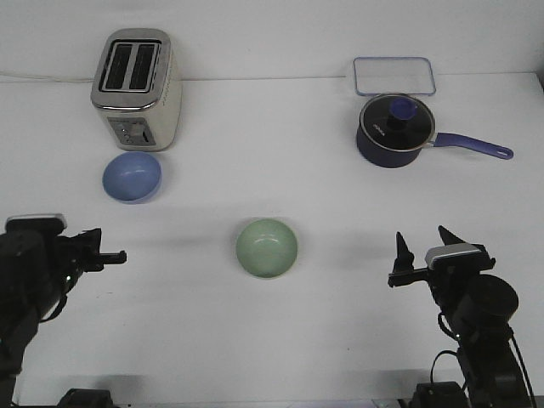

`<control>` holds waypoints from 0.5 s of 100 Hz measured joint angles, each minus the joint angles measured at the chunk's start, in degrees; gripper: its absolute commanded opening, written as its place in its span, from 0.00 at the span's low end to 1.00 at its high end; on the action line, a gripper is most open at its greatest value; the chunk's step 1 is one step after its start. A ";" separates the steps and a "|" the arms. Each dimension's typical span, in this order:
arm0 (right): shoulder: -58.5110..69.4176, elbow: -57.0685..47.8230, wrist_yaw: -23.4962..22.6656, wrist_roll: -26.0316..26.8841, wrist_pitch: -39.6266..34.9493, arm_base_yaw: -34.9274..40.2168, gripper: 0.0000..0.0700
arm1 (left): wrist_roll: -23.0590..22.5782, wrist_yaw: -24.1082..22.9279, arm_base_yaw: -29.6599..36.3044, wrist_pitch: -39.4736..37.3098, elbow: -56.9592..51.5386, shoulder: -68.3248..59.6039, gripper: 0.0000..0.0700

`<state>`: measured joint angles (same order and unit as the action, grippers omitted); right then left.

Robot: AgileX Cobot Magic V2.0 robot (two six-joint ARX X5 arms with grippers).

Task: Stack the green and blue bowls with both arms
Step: 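Reach the left gripper forward and grasp the rim of the light blue bowl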

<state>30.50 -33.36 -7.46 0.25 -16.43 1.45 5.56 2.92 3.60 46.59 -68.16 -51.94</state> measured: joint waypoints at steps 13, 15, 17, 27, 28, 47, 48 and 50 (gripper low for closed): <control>0.00 0.00 0.00 -0.02 0.07 0.00 0.79 | -1.22 0.00 0.00 3.02 -1.92 -7.21 0.02; 0.00 0.00 -0.02 0.00 0.09 0.00 0.79 | -1.36 0.00 0.00 3.13 -1.92 -7.89 0.02; 0.00 0.00 0.00 0.00 0.13 0.00 0.79 | -1.51 0.00 0.00 3.21 -1.92 -8.44 0.02; 0.00 0.00 0.00 0.00 0.33 0.00 0.79 | -1.84 0.00 0.00 3.21 -1.97 -10.23 0.02; 0.00 0.00 0.00 -0.02 0.35 0.00 0.79 | -1.84 0.00 0.00 3.21 -1.97 -10.36 0.02; 0.00 0.00 0.00 0.00 0.44 0.00 0.79 | -1.88 0.00 0.00 3.21 -1.99 -11.23 0.07; 0.00 0.00 0.00 0.00 0.44 0.00 0.79 | -1.88 0.00 0.00 3.21 -1.99 -11.21 0.10; 0.00 0.00 -0.02 0.00 0.46 0.00 0.79 | -1.88 0.00 0.00 3.21 -1.99 -11.21 0.18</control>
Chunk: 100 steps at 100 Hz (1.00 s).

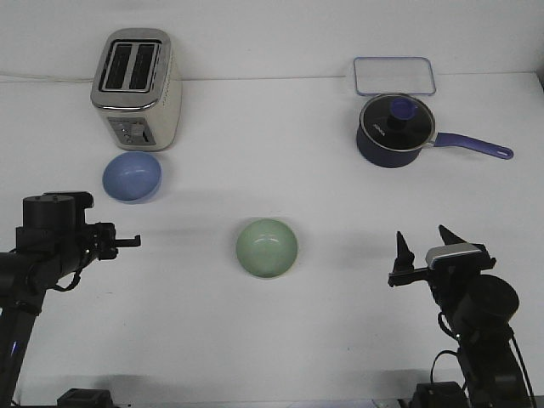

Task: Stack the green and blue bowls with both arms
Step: 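Reach the left gripper forward and grasp the rim of the light blue bowl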

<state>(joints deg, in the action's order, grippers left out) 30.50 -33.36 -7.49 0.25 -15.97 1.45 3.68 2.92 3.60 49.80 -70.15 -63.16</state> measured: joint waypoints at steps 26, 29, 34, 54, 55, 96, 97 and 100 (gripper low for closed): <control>0.00 0.00 0.02 0.00 0.17 0.00 0.79 | 0.26 0.00 0.02 0.04 0.00 0.00 0.69; 0.00 0.00 0.02 0.00 0.22 0.00 0.79 | 0.26 0.00 0.00 -0.07 0.00 0.00 0.68; 0.00 0.00 0.00 0.00 0.24 0.00 0.79 | 0.26 0.00 0.00 -0.59 0.00 -0.02 0.61; 0.00 0.00 0.02 0.00 0.37 0.00 0.79 | 0.26 0.02 -3.28 -5.18 -1.81 -3.56 0.58; 0.00 0.00 0.02 0.00 0.39 0.00 0.79 | 0.26 0.02 -3.61 -5.31 -2.01 -4.00 0.58; 0.00 0.00 0.02 0.00 0.70 0.00 0.79 | 0.22 2.86 -10.19 -5.90 -17.31 -28.79 0.59; 0.00 0.00 0.00 0.00 0.70 0.00 0.79 | 0.22 2.99 -10.21 -5.90 -17.73 -29.35 0.59; 0.00 0.00 0.00 0.00 0.68 0.00 0.79 | 0.15 3.19 -10.25 -5.90 -18.88 -31.12 0.59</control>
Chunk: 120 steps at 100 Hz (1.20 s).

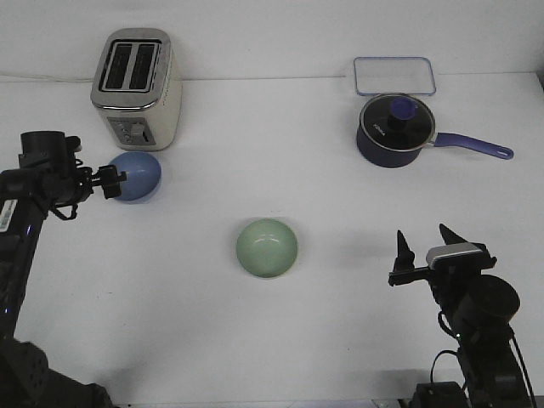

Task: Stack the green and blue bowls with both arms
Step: 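Reach the left gripper forward and grasp the rim of the light blue bowl, then lift the blue bowl with the left gripper and lower it into the green bowl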

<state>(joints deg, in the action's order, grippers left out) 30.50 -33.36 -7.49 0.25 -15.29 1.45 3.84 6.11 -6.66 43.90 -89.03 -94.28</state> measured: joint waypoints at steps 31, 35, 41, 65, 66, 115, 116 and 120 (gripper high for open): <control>0.00 0.00 0.02 0.00 0.00 0.00 0.79 | -1.03 0.07 -1.36 0.55 -9.64 -14.99 0.60; 0.00 0.00 0.00 0.00 0.02 0.00 0.79 | -1.16 0.07 -1.46 0.52 -10.08 -16.06 0.60; 0.00 0.00 0.02 0.00 0.02 0.00 0.79 | -1.27 0.04 -1.49 -0.13 -10.25 -17.22 0.60; 0.00 0.00 0.02 0.00 0.00 0.00 0.79 | -1.40 0.07 -1.75 -0.35 -10.34 -20.68 0.60; 0.00 0.00 0.00 0.00 0.02 0.00 0.79 | -1.40 0.07 -1.77 -0.39 -10.34 -20.85 0.60; 0.00 0.00 0.02 0.00 0.02 0.00 0.79 | -1.40 0.07 -1.81 -0.68 -10.34 -23.43 0.01; 0.00 0.00 0.02 0.00 0.02 0.00 0.79 | -1.40 0.04 -1.81 -0.66 -10.34 -23.43 0.01; 0.00 0.00 0.02 -0.02 0.02 0.00 0.79 | -1.38 0.07 -1.81 -0.70 -10.34 -23.43 0.01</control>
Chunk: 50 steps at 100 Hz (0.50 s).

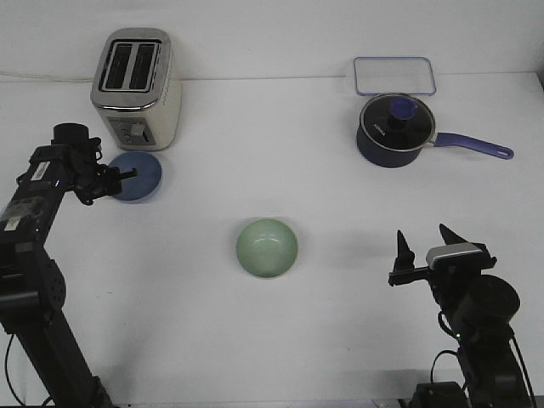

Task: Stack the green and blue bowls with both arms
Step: 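Lift the blue bowl with the left gripper and lower it into the green bowl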

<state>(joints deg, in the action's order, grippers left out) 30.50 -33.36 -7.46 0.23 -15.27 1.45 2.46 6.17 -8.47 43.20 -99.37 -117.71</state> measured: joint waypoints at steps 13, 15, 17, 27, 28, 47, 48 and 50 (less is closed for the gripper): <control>0.00 0.00 0.00 0.02 0.00 0.00 0.79 | 0.02 0.42 -0.02 -0.37 -0.46 0.02 0.01; 0.00 0.00 0.00 0.02 0.00 0.00 0.79 | 0.02 0.42 -0.02 -0.35 -0.46 0.11 0.01; 0.00 0.00 0.00 0.02 -0.02 0.00 0.79 | 0.02 0.42 -0.02 -0.28 -0.46 0.15 0.01; 0.00 0.00 0.00 0.02 0.00 0.00 0.79 | 0.00 1.29 -0.04 0.74 -0.44 1.22 0.01; 0.00 0.00 -0.02 0.02 0.00 0.00 0.79 | 0.00 1.51 -0.04 0.90 -0.44 1.40 0.01; 0.00 0.00 0.00 0.02 0.00 0.00 0.79 | -0.09 7.67 0.00 2.69 -0.42 9.25 0.01; 0.00 0.00 0.00 0.02 0.00 0.00 0.79 | -0.09 7.76 0.02 2.78 -0.42 9.70 0.01; 0.00 0.00 0.00 0.02 -0.02 0.00 0.79 | -0.09 7.87 0.09 2.99 -0.42 10.82 0.01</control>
<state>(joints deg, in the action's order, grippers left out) 30.50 -33.36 -7.46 0.25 -15.29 1.45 2.37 14.04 -8.38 46.19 -99.79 -106.89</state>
